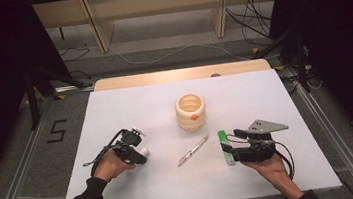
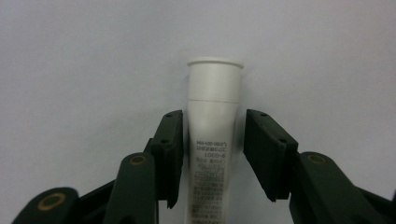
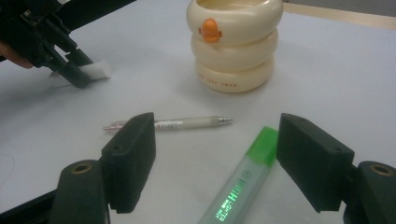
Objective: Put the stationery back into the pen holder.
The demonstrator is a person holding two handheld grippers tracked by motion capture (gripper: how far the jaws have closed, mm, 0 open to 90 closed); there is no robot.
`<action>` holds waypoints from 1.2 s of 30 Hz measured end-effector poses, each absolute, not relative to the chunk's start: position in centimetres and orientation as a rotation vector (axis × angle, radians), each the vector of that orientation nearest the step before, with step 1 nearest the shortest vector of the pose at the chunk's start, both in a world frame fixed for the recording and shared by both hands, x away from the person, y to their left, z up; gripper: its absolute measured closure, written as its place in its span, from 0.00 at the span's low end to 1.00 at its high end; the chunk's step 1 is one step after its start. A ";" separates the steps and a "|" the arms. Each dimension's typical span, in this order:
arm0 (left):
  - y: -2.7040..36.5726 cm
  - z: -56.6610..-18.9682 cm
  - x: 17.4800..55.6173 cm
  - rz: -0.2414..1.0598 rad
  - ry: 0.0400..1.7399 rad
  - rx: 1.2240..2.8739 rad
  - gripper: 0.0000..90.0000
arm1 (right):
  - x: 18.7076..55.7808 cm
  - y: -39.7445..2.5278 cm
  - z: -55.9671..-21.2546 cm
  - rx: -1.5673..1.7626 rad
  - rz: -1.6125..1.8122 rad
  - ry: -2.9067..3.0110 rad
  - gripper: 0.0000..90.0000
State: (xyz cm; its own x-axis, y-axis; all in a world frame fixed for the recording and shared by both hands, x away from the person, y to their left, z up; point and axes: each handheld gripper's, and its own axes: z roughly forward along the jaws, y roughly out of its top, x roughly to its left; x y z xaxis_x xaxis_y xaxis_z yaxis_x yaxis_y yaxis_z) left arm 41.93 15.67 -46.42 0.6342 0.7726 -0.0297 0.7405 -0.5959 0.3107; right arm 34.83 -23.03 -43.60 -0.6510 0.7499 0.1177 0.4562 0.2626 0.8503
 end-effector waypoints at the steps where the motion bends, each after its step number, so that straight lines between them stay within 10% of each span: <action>1: 15.6 -46.3 42.0 0.157 1.217 2.573 0.65 | 34.8 -23.0 -43.6 1.106 1.340 2.230 0.33; 16: 15.3 -46.0 42.0 0.177 1.157 2.630 0.76 | 34.8 -23.0 -43.6 1.105 1.337 2.231 0.33; 36: 16.2 -42.5 41.8 0.237 1.124 2.315 0.77 | 34.9 -23.1 -43.7 1.105 1.345 2.225 0.33</action>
